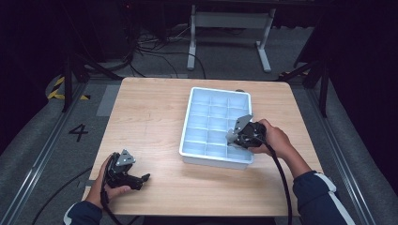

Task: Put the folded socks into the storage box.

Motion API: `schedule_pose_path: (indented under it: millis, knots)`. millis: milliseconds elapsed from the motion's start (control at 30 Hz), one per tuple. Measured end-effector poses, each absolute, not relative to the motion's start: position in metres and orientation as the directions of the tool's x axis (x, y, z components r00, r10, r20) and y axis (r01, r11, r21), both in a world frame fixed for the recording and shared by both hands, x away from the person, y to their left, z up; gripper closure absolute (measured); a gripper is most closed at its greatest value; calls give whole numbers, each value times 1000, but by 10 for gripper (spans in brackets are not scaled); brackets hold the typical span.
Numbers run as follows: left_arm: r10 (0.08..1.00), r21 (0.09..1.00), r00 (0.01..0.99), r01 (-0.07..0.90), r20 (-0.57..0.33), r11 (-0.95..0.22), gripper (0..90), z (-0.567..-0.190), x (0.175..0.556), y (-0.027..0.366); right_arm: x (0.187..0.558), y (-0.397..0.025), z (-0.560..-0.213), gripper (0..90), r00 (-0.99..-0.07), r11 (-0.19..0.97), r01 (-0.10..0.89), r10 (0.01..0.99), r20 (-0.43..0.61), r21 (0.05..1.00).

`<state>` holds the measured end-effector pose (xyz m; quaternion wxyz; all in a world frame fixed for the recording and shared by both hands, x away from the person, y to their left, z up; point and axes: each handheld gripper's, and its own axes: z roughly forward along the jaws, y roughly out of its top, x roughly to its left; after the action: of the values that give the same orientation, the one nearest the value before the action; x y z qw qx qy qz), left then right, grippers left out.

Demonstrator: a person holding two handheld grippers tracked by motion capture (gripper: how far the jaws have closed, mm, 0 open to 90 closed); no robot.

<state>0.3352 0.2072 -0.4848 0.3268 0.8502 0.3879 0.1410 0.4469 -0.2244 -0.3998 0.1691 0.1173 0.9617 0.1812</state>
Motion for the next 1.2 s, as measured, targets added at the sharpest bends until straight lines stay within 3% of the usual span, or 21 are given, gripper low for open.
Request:
schedule_pose_path:
  millis: [567, 833, 1200]
  knots:
    - [752, 665, 660, 567, -14, -486, 15, -485, 335, 207, 463, -216, -403, 724, -948, 944, 166, 233, -219, 284]
    - [752, 665, 659, 567, -14, -485, 15, -485, 335, 207, 469, -204, -416, 723, -956, 974, 164, 196, -217, 156]
    - [751, 665, 660, 567, -13, -486, 15, -485, 335, 207, 472, -202, -416, 680, -953, 970, 193, 221, -208, 149]
